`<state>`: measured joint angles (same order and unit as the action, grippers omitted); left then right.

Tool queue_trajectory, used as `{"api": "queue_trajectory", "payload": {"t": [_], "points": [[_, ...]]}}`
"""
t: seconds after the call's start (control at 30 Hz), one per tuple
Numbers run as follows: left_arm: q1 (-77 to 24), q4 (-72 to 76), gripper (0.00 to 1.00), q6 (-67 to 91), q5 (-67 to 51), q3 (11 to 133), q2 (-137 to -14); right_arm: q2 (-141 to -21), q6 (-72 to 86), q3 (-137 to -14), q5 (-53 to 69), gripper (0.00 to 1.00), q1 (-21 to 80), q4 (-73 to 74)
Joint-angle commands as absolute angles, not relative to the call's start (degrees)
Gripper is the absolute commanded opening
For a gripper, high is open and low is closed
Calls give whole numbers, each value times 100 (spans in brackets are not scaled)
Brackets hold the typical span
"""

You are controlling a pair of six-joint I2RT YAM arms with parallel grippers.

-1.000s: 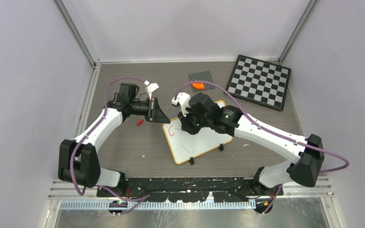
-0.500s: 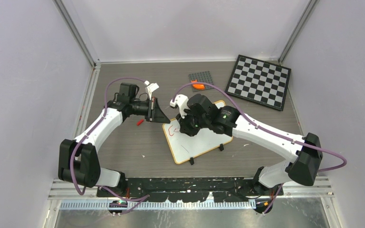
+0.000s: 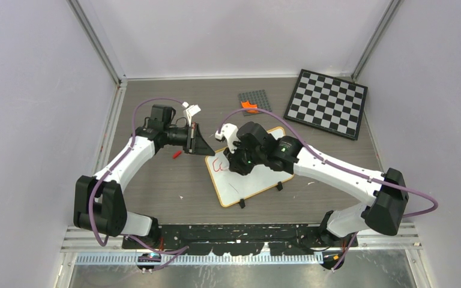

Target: Write a sentence on the whiteboard

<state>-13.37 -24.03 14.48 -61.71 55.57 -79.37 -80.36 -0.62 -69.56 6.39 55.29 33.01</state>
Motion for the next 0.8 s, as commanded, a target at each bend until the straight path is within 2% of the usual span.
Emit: {"api": "queue_trajectory", "payload": {"t": [0.0,0.77], "points": [[-1310,-2418,0,1475,-5959,5562,-7959,-7781,-254,-6987,157,0,5496,3199],[-1310,-2396,0,1485,-5976,5571,-7976,-8065,-60,-7517,271,0,5430,3107]]}}
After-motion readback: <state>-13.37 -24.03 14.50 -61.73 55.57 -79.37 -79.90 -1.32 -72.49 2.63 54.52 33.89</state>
